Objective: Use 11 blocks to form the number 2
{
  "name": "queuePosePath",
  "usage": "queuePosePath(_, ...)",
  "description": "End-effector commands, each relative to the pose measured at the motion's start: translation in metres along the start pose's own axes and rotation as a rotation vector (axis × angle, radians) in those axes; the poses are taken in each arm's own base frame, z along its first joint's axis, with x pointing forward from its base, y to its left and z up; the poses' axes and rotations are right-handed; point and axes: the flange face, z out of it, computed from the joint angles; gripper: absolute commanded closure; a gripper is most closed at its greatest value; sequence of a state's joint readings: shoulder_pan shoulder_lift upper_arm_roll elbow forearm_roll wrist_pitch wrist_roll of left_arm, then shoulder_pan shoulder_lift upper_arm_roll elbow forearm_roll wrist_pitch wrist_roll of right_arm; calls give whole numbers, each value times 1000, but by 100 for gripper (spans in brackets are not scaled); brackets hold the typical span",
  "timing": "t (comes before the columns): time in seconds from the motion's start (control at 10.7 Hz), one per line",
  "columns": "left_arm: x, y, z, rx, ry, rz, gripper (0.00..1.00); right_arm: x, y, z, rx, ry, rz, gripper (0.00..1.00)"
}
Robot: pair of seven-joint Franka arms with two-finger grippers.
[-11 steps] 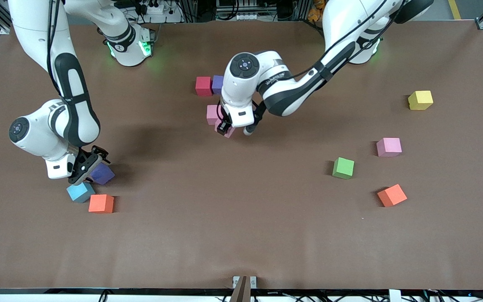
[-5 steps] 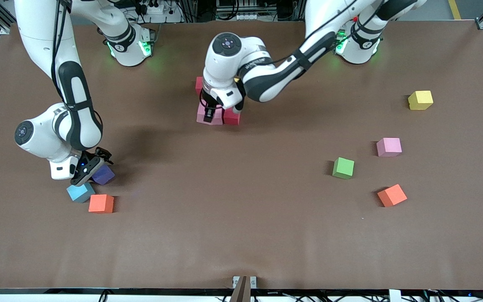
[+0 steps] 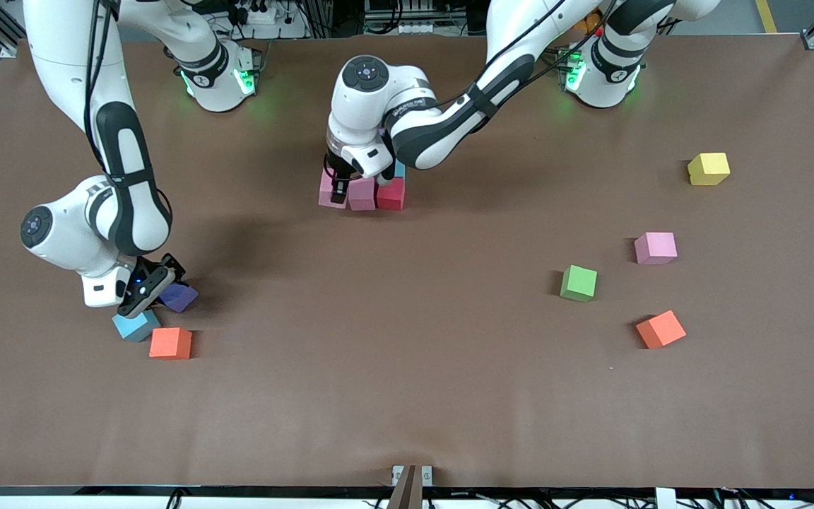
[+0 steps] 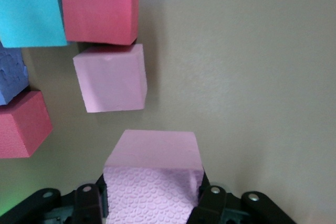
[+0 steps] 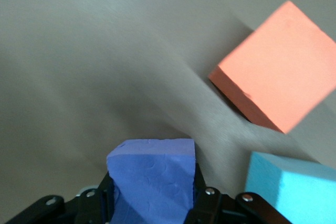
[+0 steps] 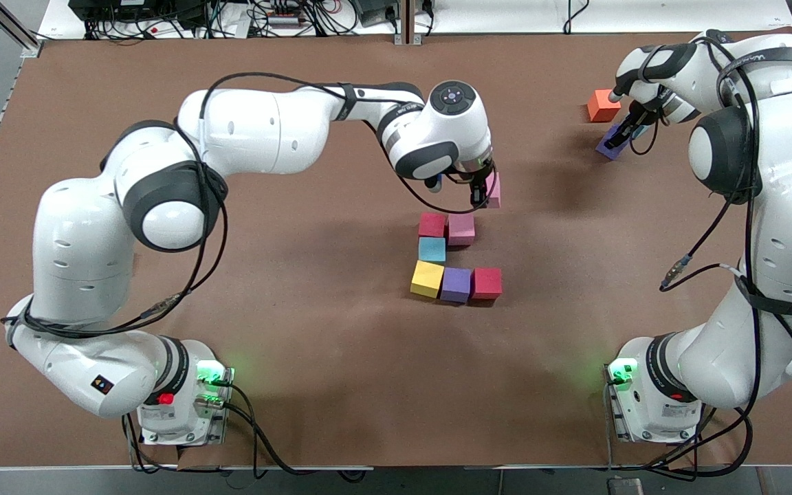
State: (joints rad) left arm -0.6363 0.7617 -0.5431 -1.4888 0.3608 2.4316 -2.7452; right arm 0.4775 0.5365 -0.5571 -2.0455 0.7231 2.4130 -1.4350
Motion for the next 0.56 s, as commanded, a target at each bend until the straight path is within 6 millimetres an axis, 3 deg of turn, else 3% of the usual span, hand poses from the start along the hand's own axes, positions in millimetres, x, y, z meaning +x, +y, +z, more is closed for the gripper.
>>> queuePosePath(0.0, -8, -8, 15, 6, 1, -87, 58, 19, 2, -10, 72, 20, 29, 88)
queuePosePath(0.09, -8, -15, 26, 21, 10, -85, 58, 23, -3, -11, 82, 20, 38, 88)
queuePosePath(0.28, -10, -17, 32, 43, 4, -105, 58, 29, -9, -10, 96, 17, 65, 88)
queuePosePath(0.47, -10, -16, 33, 71, -1, -137, 57, 48, -21, -9, 98, 13, 134, 88)
